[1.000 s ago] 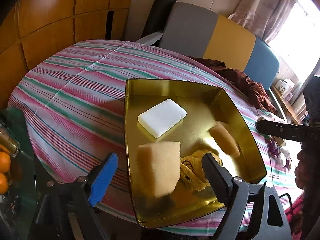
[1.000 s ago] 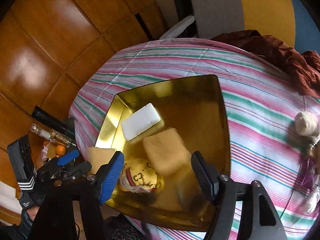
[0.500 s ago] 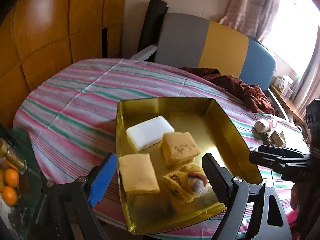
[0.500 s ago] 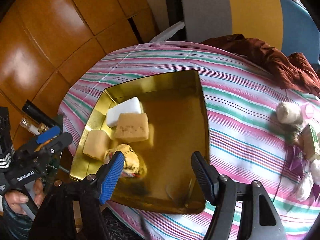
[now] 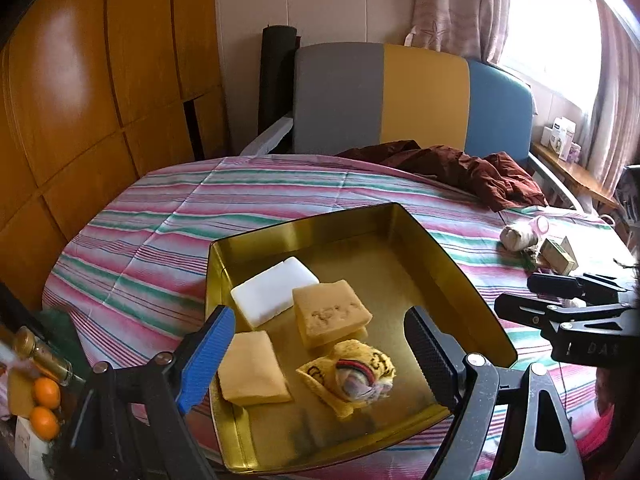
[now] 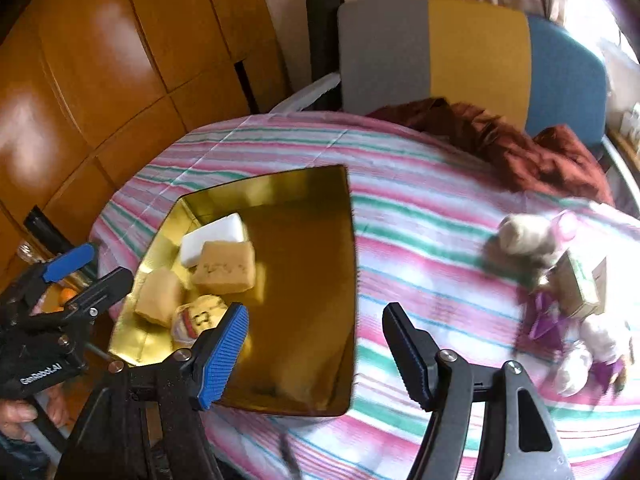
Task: Organize objects
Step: 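Move both tools back toward the remaining items on the table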
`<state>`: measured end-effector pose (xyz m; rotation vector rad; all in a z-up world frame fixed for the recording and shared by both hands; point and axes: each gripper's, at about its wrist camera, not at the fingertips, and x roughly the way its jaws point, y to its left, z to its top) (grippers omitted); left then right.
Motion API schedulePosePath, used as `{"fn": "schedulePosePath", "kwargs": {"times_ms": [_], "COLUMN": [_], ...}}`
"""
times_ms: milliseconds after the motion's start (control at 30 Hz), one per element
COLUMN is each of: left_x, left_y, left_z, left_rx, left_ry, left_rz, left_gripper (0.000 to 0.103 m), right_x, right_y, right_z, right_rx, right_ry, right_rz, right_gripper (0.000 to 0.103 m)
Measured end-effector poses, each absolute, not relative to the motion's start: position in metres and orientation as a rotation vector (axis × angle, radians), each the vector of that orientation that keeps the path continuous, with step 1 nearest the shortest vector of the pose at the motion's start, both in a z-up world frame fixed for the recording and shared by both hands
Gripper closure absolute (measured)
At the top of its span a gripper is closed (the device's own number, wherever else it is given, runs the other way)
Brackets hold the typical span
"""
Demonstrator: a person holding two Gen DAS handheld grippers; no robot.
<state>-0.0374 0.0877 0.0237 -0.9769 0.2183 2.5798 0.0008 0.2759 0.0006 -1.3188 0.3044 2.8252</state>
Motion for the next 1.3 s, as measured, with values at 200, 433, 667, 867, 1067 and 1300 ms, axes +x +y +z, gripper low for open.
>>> {"fn": "schedulePosePath", "kwargs": {"times_ms": [200, 433, 667, 867, 1067, 1300], "left_x": [-0.035, -0.031, -0.029, -0.028, -0.028, -0.031], "left_y": [0.097, 0.112, 0.131, 0.145, 0.16, 0.176], "left_z": [0.025, 0.024, 0.021, 0.02, 0.017, 0.011], "left_rx": [-0.976, -0.983, -0.981, -0.976, -0.977, -0.989], "left_ry": [0.177, 0.179, 0.213, 0.248, 0.276, 0.301], "left_rz": [2.629, 2.595, 2.558, 2.526, 2.49, 2.44], "left_gripper": [0.012, 0.012, 0.012, 0.012, 0.012, 0.012], "right_x": [0.008, 0.011, 0.016, 0.023, 0.032, 0.04], "right_y": [0.278, 0.293, 0.313, 0.336, 0.37, 0.418], "right_z": [0.007, 0.006, 0.004, 0.001, -0.002, -0.004], "right_rx": [-1.215, -1.194, -1.175, -1.169, -1.159, -1.152], "right_ry": [0.208, 0.228, 0.257, 0.289, 0.352, 0.39], "right_rz": [2.805, 2.781, 2.739, 2.689, 2.623, 2.528], "right_gripper": [0.032, 0.032, 0.032, 0.032, 0.032, 0.032]}}
